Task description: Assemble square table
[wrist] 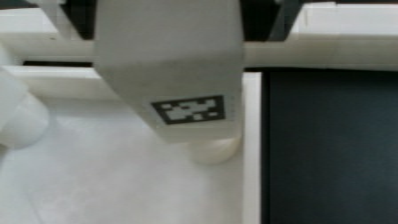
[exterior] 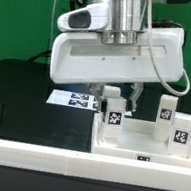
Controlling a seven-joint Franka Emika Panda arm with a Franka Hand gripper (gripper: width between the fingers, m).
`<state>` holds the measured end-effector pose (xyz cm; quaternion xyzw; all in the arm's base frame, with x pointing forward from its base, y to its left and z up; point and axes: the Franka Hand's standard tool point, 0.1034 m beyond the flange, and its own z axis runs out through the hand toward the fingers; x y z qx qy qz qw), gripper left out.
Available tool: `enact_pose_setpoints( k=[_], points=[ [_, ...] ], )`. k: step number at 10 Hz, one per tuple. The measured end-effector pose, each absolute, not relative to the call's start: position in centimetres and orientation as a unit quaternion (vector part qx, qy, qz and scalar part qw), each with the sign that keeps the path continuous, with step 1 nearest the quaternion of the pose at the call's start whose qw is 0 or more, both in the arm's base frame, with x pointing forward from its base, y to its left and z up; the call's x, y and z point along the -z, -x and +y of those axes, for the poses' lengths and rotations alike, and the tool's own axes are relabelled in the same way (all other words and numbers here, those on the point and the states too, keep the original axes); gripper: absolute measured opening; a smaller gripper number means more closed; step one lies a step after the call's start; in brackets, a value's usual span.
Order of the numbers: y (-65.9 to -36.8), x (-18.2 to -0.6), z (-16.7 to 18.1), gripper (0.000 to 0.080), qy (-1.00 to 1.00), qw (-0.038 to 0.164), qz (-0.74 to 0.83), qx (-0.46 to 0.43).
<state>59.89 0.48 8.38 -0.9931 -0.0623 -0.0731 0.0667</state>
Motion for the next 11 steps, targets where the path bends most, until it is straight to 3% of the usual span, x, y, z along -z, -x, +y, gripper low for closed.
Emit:
enact_pose_setpoints(
  k=[4, 11],
  points=[
    [-59.9, -8.38, 0.33, 0.0296, 0.995, 0.069, -0.029, 0.071],
    [-60.18, -8.01, -0.48, 0.0297, 0.935, 0.089, 0.339, 0.055]
  ],
)
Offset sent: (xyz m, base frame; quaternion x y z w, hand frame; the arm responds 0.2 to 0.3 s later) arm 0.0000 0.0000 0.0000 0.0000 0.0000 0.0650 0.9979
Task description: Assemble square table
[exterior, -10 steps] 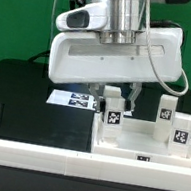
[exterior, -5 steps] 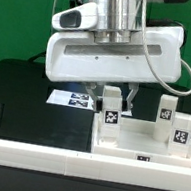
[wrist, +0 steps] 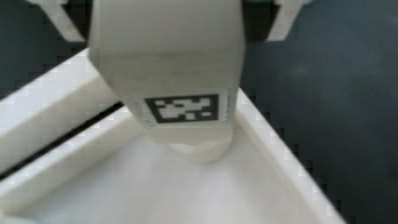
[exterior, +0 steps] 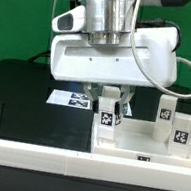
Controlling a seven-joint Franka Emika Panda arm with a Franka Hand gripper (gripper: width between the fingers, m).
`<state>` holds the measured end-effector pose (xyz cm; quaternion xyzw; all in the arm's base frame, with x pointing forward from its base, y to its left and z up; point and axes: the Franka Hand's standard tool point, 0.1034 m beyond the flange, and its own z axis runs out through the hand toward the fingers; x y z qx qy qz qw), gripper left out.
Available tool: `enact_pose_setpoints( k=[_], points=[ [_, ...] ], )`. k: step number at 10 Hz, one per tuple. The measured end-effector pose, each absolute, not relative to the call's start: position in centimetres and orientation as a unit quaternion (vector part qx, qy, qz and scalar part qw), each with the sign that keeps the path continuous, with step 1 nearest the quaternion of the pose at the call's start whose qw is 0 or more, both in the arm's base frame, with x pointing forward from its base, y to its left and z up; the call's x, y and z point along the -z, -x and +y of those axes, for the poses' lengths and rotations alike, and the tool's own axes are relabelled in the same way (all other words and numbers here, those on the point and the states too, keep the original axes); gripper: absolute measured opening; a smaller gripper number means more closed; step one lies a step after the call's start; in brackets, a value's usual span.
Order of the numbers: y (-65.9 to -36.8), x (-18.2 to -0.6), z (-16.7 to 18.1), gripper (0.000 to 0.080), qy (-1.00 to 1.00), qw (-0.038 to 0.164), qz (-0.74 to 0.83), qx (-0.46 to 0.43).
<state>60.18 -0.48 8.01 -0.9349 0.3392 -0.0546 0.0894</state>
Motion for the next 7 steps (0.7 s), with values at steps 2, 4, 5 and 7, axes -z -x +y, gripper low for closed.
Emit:
enact_pose_setpoints(
  k=[2, 4, 5, 7],
  points=[
    [-60.09, -8.03, -0.1, 0.0297, 0.901, 0.094, 0.422, 0.036],
    [-60.01, -8.01, 0.21, 0.0297, 0.863, 0.1, 0.495, 0.019],
    [-60.01, -8.0, 0.23, 0.0297, 0.853, 0.102, 0.512, 0.017],
    [-60.0, -7.99, 0.34, 0.0297, 0.839, 0.106, 0.534, 0.013]
  ],
)
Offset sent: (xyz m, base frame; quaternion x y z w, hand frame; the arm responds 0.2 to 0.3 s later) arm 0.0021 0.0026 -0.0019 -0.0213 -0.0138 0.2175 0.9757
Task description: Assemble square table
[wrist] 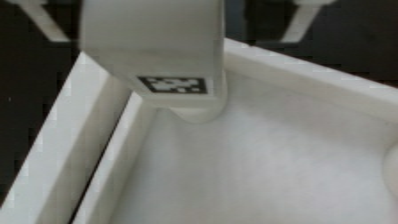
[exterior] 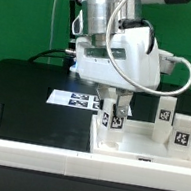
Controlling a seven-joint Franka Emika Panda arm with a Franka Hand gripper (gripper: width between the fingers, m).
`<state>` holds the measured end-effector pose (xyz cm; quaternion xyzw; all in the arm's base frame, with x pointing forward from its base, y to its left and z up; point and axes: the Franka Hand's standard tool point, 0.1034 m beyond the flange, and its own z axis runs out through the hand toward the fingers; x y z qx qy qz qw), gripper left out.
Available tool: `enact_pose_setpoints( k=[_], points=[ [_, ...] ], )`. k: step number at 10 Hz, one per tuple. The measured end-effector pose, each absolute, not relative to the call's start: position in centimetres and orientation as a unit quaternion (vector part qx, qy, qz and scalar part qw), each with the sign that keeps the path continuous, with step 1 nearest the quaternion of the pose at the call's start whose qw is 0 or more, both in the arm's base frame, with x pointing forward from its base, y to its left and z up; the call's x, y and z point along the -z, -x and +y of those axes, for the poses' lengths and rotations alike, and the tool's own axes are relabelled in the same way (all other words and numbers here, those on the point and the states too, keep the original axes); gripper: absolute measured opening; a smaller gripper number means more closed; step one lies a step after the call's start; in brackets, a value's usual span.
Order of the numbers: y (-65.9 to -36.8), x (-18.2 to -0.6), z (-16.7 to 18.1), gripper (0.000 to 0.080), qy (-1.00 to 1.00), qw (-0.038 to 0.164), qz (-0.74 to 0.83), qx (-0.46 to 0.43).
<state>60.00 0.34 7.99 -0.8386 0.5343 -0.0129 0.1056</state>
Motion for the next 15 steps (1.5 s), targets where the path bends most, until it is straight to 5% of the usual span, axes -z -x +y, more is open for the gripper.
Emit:
enact_pose_setpoints(
  k=[1, 2, 3, 15],
  points=[
    [-60.0, -8.0, 0.4, 0.0528, 0.843, 0.106, 0.528, 0.014],
    [-60.0, -8.0, 0.4, 0.0528, 0.858, 0.105, 0.503, 0.017],
    [-60.1, -8.0, 0.4, 0.0623, 0.87, 0.104, 0.481, 0.019],
    [-60.1, -7.8, 1.5, 0.0649, 0.996, 0.046, -0.042, 0.057]
  ],
)
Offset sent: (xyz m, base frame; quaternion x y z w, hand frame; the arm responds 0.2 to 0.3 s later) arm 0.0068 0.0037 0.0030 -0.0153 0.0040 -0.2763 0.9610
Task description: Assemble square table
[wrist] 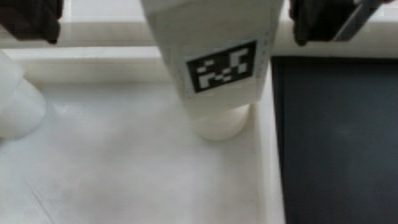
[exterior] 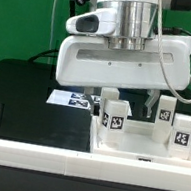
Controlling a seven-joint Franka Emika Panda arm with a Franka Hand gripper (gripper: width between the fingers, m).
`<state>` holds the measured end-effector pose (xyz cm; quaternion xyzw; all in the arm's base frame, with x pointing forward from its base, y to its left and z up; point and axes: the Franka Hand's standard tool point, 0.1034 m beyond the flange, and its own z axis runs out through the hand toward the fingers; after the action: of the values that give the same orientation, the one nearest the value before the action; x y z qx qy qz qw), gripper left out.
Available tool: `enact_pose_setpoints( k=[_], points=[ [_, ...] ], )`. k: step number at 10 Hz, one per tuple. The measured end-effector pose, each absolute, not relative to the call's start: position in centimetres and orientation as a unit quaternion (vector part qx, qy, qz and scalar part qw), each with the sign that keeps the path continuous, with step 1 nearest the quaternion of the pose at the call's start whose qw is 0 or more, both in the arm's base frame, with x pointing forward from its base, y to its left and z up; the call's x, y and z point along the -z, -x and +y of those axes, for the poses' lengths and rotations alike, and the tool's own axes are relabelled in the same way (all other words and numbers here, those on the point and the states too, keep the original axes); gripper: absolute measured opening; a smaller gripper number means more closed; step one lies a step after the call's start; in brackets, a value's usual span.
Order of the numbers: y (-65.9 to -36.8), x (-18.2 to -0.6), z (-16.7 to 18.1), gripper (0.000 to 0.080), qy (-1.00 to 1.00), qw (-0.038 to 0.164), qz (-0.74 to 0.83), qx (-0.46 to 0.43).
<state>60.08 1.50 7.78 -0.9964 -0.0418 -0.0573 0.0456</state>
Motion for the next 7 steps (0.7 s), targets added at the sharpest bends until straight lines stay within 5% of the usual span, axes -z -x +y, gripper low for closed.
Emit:
enact_pose_setpoints(
  k=[4, 5, 6, 7],
  points=[
    [-60.1, -7.66, 0.45, 0.0649, 0.987, 0.037, -0.145, 0.065],
    [-60.1, -7.66, 0.58, 0.054, 0.987, 0.037, -0.14, 0.065],
    [-60.1, -7.65, 0.59, 0.054, 0.987, 0.037, -0.14, 0.065],
    [-60.1, -7.65, 0.58, 0.0333, 0.987, 0.037, -0.14, 0.065]
  ],
)
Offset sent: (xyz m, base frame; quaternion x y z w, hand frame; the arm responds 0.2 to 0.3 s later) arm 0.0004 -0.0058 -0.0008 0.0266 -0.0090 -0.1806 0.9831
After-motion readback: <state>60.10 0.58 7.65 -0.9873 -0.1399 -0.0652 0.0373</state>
